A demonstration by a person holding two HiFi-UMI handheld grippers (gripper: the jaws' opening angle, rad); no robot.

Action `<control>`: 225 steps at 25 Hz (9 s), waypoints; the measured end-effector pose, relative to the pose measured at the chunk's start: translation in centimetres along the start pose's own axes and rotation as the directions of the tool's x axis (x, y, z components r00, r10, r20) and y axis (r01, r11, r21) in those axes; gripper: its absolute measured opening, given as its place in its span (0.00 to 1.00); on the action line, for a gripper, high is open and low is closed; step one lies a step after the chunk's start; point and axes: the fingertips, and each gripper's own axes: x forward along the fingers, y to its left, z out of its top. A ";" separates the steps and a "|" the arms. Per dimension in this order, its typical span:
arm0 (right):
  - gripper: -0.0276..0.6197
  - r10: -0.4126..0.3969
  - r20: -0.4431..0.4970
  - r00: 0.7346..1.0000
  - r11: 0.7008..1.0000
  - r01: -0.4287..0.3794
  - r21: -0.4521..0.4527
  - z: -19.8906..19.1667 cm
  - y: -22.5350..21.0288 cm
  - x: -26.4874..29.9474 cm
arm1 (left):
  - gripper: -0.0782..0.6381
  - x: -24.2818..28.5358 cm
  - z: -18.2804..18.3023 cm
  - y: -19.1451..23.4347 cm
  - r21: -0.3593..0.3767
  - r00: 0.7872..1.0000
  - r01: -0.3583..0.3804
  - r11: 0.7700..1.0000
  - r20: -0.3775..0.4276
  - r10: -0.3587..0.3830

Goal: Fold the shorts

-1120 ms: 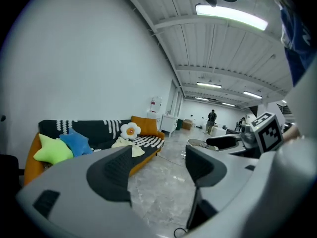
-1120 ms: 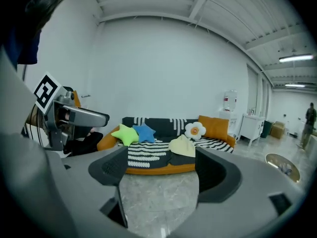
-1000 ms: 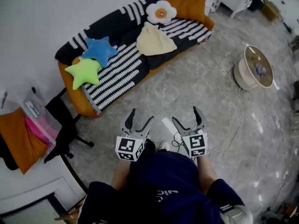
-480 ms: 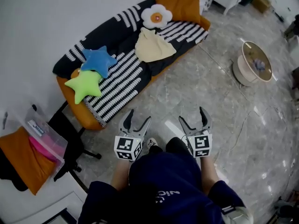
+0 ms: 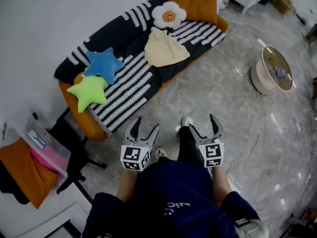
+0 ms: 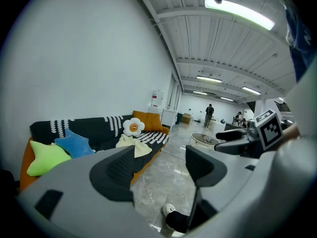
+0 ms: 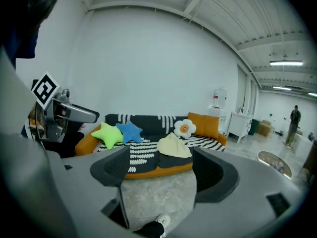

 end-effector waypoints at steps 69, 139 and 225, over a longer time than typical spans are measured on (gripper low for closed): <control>0.48 0.131 -0.377 0.917 0.934 -0.241 -0.262 8.7 -23.5 50.2 | 0.44 47.7 7.8 23.8 0.059 0.922 0.091 0.994 -0.381 -0.062; 0.08 0.229 -0.942 0.243 0.204 -0.959 -0.198 -18.3 -31.2 63.3 | 0.17 54.6 -15.8 31.8 0.164 0.409 0.501 0.850 -0.910 -0.065; 0.48 0.223 -0.869 0.442 0.209 -0.892 -0.400 -1.7 -5.4 93.1 | 0.19 48.7 -24.2 34.5 -0.563 0.681 -0.710 0.423 -0.701 0.209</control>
